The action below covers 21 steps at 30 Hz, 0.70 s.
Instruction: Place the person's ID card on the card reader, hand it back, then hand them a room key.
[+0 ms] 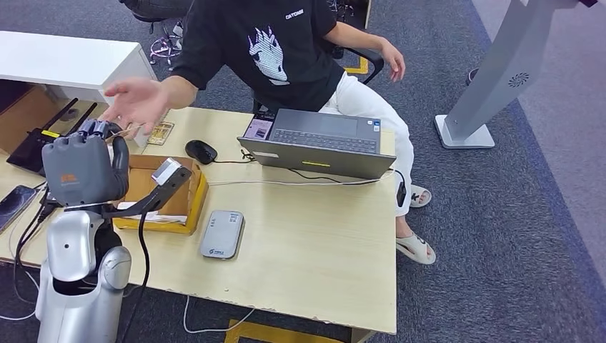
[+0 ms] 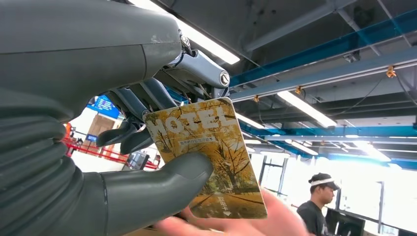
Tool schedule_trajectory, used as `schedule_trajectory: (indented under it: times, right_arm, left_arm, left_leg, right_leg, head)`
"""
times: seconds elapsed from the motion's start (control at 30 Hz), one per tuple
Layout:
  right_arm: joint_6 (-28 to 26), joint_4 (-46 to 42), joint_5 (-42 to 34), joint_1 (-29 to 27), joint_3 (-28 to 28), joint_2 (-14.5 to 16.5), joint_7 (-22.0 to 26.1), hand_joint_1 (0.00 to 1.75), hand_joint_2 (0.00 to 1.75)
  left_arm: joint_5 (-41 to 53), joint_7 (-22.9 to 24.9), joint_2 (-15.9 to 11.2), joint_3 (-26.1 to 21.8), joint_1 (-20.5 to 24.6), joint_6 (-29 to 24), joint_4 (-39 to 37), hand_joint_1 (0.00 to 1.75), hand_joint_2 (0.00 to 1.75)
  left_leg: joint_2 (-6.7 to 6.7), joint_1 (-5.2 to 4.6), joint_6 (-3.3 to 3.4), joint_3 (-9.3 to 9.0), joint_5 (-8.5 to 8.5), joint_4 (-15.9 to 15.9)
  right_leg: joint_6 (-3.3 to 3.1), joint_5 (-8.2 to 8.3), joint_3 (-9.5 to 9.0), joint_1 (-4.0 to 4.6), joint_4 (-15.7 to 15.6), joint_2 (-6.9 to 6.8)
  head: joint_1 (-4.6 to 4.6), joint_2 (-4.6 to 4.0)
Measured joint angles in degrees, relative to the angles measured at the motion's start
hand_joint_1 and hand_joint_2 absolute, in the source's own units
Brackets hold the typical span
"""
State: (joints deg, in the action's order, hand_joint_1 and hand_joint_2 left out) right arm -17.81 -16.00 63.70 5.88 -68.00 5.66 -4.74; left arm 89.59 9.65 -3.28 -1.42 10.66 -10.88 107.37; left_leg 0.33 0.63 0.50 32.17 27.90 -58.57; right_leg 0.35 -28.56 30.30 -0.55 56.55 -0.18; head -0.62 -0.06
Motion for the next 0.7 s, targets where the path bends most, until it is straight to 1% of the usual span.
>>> schedule_trajectory:
  times: [0.1,0.13,0.23,0.27,0.4,0.7]
  right_arm:
    - [0.01,0.0,0.28,0.01,0.03,-0.07,0.01,0.0,1.75]
    - [0.03,0.0,0.41,0.01,0.04,-0.09,0.02,0.0,1.75]
    - [0.14,0.0,0.66,0.02,0.05,-0.2,0.27,0.0,1.75]
    - [0.16,0.0,0.7,0.04,0.07,-0.24,0.36,0.0,1.75]
    - [0.17,0.0,1.04,0.02,0.07,-0.28,0.38,0.0,1.75]
    - [0.24,0.0,1.09,0.01,0.07,-0.3,0.17,0.0,1.75]
  left_arm:
    - [0.0,1.25,-0.72,0.04,0.38,0.61,-0.16,1.75,1.75]
    - [0.0,1.98,-1.09,0.11,0.56,0.96,-0.29,1.71,1.75]
    - [0.0,3.42,-2.0,0.5,1.44,1.56,-1.28,0.4,1.75]
    - [0.0,3.8,-2.26,0.68,1.75,1.56,-1.74,0.0,1.75]
    - [0.01,6.02,-3.86,2.91,2.28,0.86,-3.19,0.0,1.75]
    - [0.02,7.63,-5.97,7.6,2.38,0.53,-4.91,0.0,1.75]
  left_leg:
    - [0.0,0.01,0.0,-0.01,0.0,0.0]
    - [0.01,0.01,0.0,-0.01,0.0,0.0]
    - [0.01,0.01,0.0,-0.01,-0.01,0.0]
    - [0.01,0.01,0.0,-0.01,-0.01,0.0]
    - [0.01,0.01,0.0,-0.01,-0.01,0.0]
    - [0.02,0.0,0.0,0.0,-0.01,0.0]
  right_leg:
    - [0.0,0.0,0.01,0.0,0.0,0.01]
    - [0.0,0.0,0.02,0.0,0.0,0.01]
    - [0.0,0.0,0.03,0.01,0.0,0.01]
    - [-0.01,0.0,0.03,0.01,0.01,0.01]
    - [-0.01,0.01,0.02,0.01,0.01,0.02]
    - [-0.01,0.01,0.02,0.0,0.0,0.04]
  head:
    - [-0.01,-0.01]
    - [-0.01,-0.01]
    - [0.0,0.0]
    - [-0.01,0.01]
    - [0.0,-0.01]
    - [0.01,-0.01]
